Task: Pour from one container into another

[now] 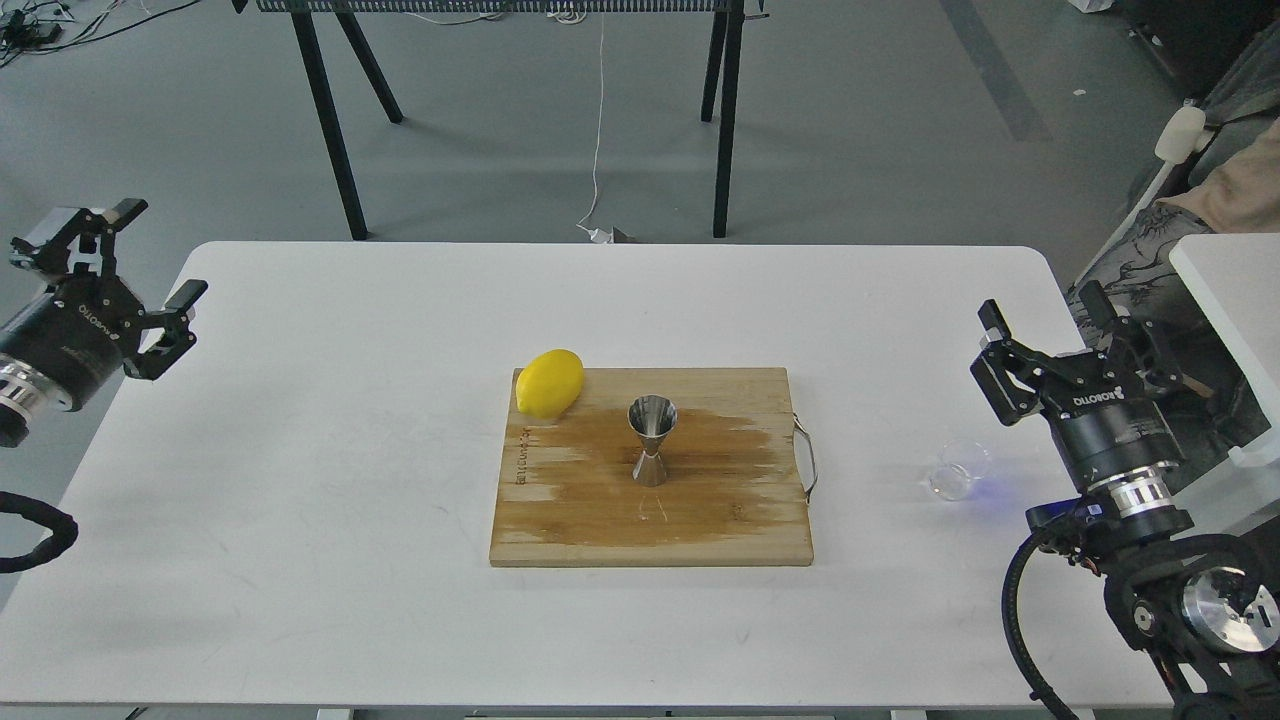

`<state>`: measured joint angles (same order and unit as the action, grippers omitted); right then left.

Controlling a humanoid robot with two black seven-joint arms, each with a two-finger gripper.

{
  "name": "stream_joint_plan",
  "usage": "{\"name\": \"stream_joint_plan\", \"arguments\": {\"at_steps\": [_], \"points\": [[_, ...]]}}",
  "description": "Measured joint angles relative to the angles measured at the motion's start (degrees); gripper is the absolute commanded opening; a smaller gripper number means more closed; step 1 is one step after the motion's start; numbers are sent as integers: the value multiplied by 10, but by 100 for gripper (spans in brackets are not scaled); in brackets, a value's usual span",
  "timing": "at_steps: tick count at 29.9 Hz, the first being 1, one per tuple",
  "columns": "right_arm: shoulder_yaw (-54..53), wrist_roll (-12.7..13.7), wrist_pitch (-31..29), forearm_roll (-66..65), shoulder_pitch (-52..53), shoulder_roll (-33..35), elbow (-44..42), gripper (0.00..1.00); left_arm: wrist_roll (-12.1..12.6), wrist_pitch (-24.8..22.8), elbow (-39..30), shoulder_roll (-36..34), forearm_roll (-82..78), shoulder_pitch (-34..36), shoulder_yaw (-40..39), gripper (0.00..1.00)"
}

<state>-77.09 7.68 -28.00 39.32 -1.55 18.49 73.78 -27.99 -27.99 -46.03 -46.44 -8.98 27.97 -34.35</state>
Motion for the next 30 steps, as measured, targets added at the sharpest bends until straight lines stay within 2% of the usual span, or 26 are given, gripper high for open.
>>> {"name": "stream_joint_plan", "arguments": {"at_steps": [3,5,10,13,17,23,30], "points": [[-9,-3,0,41,-55,1,35,98,0,0,1,4,26,-7,1,99],[-29,-5,22,47,-97,1,63,98,0,0,2,12,29,-11,1,99],[-87,-8,166,45,-181,7,118,98,0,0,2,23,31,-20,2,99],[-97,-21,244,42,-204,26,131,98,0,0,2,24,31,-22,2,99],[-92,-48,328,25,-205,52,131,98,0,0,2,29,31,-23,2,99],[-78,-56,441,-29,-152,49,128,98,0,0,2,40,30,-33,3,99],[-42,-65,505,-67,-105,40,122,98,0,0,4,45,27,-39,3,99]]}}
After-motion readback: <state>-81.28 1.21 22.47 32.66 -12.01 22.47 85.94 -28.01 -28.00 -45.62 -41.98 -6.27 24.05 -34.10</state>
